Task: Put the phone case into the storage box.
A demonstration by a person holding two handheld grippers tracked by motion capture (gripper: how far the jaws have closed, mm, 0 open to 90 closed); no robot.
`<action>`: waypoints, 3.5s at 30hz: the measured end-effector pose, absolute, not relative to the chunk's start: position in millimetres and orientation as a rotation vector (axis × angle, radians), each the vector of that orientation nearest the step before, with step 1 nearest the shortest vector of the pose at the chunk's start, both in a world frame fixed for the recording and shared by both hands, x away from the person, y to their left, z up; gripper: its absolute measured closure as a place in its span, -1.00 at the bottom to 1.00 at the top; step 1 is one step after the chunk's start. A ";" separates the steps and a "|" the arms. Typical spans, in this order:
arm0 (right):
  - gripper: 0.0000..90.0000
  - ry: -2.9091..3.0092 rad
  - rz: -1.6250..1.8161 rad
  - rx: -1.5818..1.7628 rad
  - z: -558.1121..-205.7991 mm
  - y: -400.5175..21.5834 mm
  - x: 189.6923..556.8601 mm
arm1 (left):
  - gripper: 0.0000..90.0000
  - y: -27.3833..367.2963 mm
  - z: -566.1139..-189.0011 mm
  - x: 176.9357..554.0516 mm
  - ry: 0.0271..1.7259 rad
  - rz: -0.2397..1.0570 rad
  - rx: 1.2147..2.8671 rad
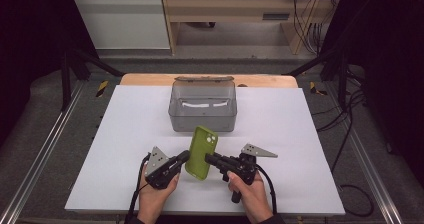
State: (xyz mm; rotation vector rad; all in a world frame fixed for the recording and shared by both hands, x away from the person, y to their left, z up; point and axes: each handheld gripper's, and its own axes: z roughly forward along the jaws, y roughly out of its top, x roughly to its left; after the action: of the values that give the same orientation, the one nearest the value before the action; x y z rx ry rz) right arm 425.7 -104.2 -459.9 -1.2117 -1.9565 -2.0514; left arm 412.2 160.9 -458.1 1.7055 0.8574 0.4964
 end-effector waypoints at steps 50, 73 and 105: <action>0.72 -1.964 -2.058 -1.226 -459.4 -106.8 426.3 | 0.94 158.2 -463.1 413.7 0.882 0.439 1.706; 0.71 -1.958 -2.067 -1.298 -460.5 -118.6 428.9 | 0.08 168.9 -461.9 418.6 0.951 0.539 1.646; 0.71 -1.920 -2.097 -1.338 -458.3 -131.6 430.9 | -0.83 241.2 -456.2 425.9 1.084 0.723 1.581</action>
State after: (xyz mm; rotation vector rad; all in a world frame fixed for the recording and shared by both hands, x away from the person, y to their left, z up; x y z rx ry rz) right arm 430.9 -131.6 -458.3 -1.3377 -1.9204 -2.0973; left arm 425.9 241.2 -456.2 1.5812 1.0845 0.7231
